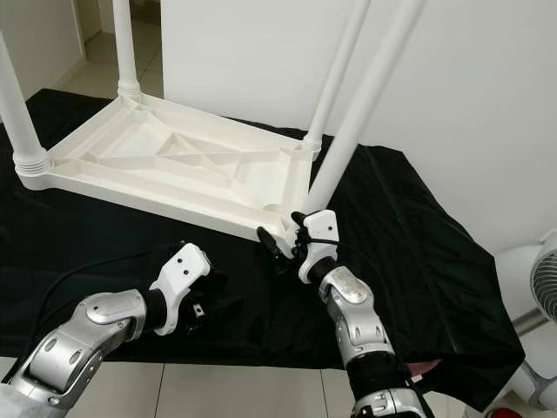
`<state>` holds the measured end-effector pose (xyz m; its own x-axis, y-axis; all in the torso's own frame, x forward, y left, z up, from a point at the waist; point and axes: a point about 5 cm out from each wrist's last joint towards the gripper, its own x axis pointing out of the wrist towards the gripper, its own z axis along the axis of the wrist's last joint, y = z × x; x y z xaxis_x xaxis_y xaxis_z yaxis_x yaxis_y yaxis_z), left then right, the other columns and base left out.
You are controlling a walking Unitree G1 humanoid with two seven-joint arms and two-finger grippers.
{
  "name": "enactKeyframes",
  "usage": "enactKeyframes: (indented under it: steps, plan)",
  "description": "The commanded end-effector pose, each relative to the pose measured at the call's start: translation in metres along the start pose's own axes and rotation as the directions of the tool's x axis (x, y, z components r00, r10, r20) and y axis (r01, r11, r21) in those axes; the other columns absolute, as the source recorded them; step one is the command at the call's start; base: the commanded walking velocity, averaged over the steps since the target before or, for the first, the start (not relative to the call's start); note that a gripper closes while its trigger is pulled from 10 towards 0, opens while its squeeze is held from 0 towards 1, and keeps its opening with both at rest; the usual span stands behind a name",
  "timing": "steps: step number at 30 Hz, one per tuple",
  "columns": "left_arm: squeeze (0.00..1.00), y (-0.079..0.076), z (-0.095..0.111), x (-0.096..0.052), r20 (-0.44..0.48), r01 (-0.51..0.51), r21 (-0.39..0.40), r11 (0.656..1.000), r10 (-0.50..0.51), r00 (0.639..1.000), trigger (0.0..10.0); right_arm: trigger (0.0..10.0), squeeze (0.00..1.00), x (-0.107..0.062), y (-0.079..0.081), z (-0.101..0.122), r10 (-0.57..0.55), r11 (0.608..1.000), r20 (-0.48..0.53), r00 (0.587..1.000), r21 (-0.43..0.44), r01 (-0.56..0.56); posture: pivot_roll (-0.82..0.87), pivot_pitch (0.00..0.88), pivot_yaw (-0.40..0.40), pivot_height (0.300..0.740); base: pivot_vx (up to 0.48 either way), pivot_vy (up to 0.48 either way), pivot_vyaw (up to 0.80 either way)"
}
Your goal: Building children table
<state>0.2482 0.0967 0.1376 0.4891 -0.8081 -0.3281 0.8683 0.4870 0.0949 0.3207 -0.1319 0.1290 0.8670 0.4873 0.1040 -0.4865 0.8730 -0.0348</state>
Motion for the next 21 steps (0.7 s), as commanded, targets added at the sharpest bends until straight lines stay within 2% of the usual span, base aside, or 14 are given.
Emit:
enactKeyframes:
  steps: [1, 3, 5, 8, 14, 18, 19, 21]
  plan:
    - [0.0, 0.001, 0.001, 0.005, 0.001, -0.015, 0.013, 1.0, 0.015, 1.0, 10.0, 10.0, 0.0, -0.006, -0.027, 0.001, -0.126, 0.992, 0.001, 0.992, -0.003, 0.126, 0.04, 0.0, -0.182, 0.74, 0.0, 0.0, 0.0]
    - [0.0, 0.003, 0.003, 0.008, 0.008, -0.027, 0.022, 0.999, 0.027, 1.0, 10.0, 10.0, 0.0, -0.008, -0.043, 0.001, -0.209, 0.978, -0.006, 0.978, -0.007, 0.209, 0.04, 0.0, -0.18, 0.74, 0.0, 0.0, 0.0]
    - [0.0, 0.004, 0.004, 0.009, 0.012, -0.034, 0.023, 0.999, 0.034, 0.999, 10.0, 10.0, 0.0, -0.009, -0.048, 0.001, -0.235, 0.972, -0.007, 0.972, -0.008, 0.235, 0.04, 0.0, -0.18, 0.74, 0.0, 0.0, 0.0]
    - [0.0, 0.009, 0.007, 0.012, 0.03, -0.059, 0.042, 0.997, 0.057, 0.998, 10.0, 10.0, 0.0, -0.015, -0.07, 0.001, -0.334, 0.943, -0.015, 0.943, -0.023, 0.333, 0.04, 0.0, -0.172, 0.74, 0.0, 0.0, 0.0]
    - [0.0, 0.012, 0.007, 0.015, 0.02, -0.064, 0.06, 0.996, 0.063, 0.998, 10.0, 10.0, 0.0, -0.021, -0.087, 0.002, -0.396, 0.918, -0.021, 0.918, -0.033, 0.396, 0.04, 0.0, -0.165, 0.74, 0.0, 0.0, 0.0]
    - [0.0, 0.024, 0.01, 0.018, 0.017, -0.101, 0.101, 0.99, 0.1, 0.995, 10.0, 10.0, 0.0, -0.034, -0.117, 0.006, -0.519, 0.853, -0.025, 0.854, -0.069, 0.517, 0.03, 0.0, -0.156, 0.74, 0.0, 0.0, 0.0]
    - [0.0, 0.024, 0.01, 0.018, 0.017, -0.101, 0.101, 0.99, 0.1, 0.995, 10.0, 10.0, 0.0, -0.034, -0.117, 0.006, -0.519, 0.853, -0.025, 0.854, -0.069, 0.517, 0.03, 0.0, -0.156, 0.74, 0.0, 0.0, 0.0]
    - [0.0, 0.03, 0.013, 0.018, 0.023, -0.118, 0.118, 0.986, 0.116, 0.993, 10.0, 10.0, 0.0, -0.039, -0.125, 0.008, -0.561, 0.826, -0.02, 0.827, -0.074, 0.559, 0.03, 0.0, -0.149, 0.74, 0.0, 0.0, 0.0]
